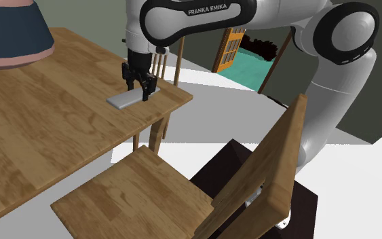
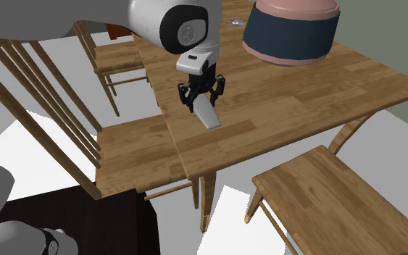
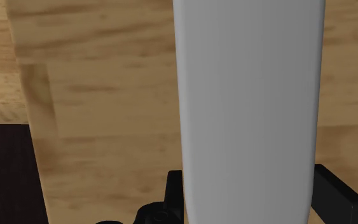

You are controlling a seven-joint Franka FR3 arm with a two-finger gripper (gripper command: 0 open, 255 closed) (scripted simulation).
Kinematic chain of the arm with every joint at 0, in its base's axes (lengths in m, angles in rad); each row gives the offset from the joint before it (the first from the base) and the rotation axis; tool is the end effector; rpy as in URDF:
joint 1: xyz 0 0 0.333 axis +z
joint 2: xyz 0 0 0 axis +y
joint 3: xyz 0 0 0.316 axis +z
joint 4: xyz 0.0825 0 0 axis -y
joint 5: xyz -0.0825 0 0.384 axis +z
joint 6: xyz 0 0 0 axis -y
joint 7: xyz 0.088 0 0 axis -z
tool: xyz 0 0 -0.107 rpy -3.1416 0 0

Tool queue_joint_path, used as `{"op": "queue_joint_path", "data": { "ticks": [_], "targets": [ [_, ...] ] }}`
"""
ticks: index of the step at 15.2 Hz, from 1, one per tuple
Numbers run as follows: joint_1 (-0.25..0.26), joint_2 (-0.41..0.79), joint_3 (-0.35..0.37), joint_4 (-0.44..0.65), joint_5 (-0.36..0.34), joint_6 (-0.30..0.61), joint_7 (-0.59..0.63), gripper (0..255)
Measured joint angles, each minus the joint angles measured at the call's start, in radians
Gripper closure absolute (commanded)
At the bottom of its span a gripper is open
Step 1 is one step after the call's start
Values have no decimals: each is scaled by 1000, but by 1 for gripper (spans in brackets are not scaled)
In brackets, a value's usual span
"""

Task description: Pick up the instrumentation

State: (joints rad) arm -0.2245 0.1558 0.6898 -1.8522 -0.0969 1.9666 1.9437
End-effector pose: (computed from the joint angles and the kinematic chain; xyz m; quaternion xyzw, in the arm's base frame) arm 0.5397 0.2465 0.4540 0.7497 -0.6618 -0.0053 0.0003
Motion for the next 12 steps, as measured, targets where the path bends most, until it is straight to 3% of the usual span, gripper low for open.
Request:
{"op": "queue_joint_path", "data": {
  "ticks": [5, 12],
  "targets": [
    [-1, -3, 0, 3, 2, -5, -2, 255],
    [-2, -23, 4, 69, 18, -86, -10, 255]
  ]
}}
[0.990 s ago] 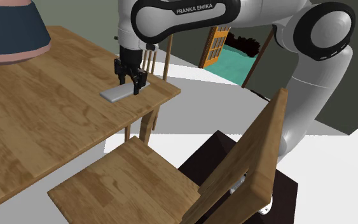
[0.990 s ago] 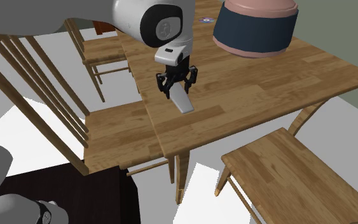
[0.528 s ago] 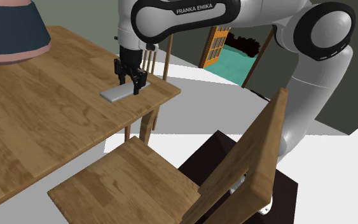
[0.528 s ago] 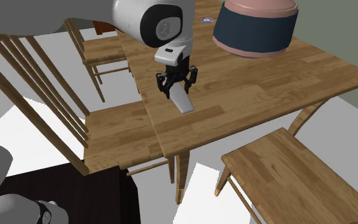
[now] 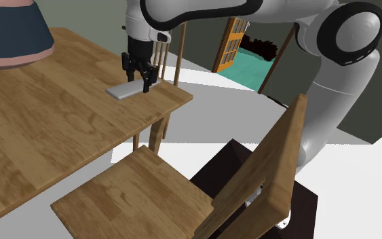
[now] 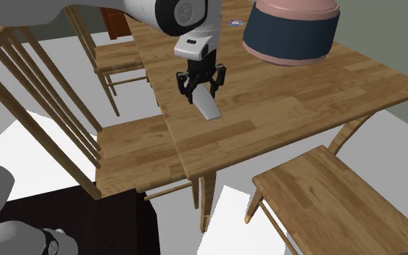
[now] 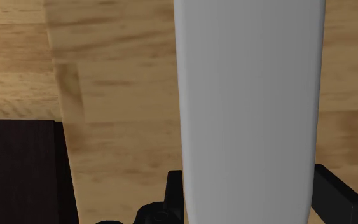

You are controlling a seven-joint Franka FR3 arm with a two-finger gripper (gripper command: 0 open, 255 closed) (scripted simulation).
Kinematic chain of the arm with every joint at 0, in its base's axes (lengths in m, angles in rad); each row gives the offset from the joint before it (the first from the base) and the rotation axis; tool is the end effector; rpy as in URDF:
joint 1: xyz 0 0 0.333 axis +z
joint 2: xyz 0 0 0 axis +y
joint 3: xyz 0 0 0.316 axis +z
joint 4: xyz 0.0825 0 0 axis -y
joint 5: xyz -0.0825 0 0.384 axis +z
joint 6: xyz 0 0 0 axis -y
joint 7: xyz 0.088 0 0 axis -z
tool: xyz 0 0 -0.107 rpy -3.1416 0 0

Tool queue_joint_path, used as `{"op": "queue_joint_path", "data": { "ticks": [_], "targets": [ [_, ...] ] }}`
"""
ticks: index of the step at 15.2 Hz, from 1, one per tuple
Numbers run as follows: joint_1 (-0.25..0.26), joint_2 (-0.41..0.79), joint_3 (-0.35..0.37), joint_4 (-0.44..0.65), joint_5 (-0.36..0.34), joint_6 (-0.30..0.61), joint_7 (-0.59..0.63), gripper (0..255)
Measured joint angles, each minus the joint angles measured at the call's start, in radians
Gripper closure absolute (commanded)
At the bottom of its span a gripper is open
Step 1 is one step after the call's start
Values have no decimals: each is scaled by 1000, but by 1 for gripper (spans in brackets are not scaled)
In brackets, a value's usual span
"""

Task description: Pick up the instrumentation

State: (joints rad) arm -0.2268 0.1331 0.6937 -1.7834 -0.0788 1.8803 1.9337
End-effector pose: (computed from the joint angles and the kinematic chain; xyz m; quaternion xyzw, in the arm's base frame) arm 0.5389 0.2471 0.4899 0.7496 -0.6619 -0.0055 0.0004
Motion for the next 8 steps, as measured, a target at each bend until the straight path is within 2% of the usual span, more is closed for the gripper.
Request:
{"op": "queue_joint_path", "data": {
  "ticks": [8],
  "targets": [
    [1, -7, 2, 95, 7, -101, -6, 255]
  ]
}}
